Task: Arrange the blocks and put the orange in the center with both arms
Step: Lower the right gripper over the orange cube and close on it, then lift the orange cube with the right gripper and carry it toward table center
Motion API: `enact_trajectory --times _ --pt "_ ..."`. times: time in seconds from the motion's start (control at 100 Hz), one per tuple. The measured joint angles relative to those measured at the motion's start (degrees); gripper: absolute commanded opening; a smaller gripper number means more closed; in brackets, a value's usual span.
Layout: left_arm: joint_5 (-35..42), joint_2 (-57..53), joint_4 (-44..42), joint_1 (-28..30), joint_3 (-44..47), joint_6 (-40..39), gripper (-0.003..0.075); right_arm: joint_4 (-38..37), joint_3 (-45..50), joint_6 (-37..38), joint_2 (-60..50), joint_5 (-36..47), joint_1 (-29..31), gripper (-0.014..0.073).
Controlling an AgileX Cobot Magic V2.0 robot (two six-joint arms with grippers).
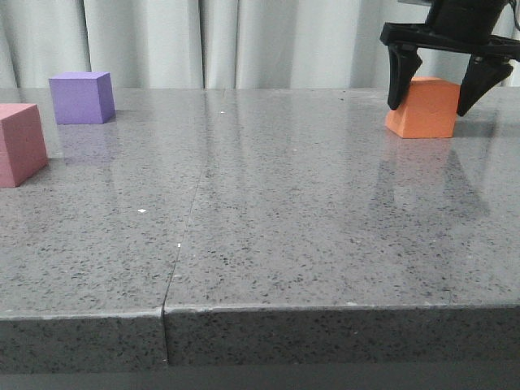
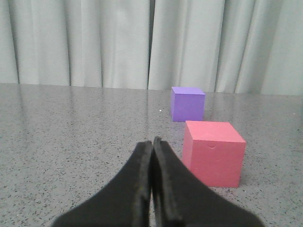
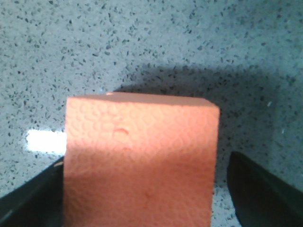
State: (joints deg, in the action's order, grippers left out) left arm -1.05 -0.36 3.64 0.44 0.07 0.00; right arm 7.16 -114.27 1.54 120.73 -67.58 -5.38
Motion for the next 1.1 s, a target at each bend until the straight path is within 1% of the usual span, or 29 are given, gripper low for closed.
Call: enact_trajectory --times 0.05,0.1,0.27,0.37,0.87,1.1 --pt "0.0 0.0 0.0 0.0 0.0 0.0 -0.002 0.0 0.0 0.0 0.29 0.0 0.0 0.0638" --pt "0.0 0.0 0.0 0.0 0.0 0.0 -0.002 0.0 0.0 0.0 0.35 0.0 0.0 0.061" --pt "0.0 0.0 0.0 0.0 0.0 0.0 -0.002 0.0 0.0 0.0 0.4 0.08 0.0 0.0418" --pt "0.0 0.0 0.0 0.0 0.0 0.0 -0.002 0.0 0.0 0.0 0.4 0.08 0.0 0.0357" --pt "0.0 0.0 0.0 0.0 0.0 0.0 -0.002 0.52 -0.26 0.14 0.4 -1.05 0.0 0.0349" --pt "0.0 0.0 0.0 0.0 0.0 0.0 -0.002 1.68 -5.5 3.91 0.49 -3.35 -1.31 0.0349"
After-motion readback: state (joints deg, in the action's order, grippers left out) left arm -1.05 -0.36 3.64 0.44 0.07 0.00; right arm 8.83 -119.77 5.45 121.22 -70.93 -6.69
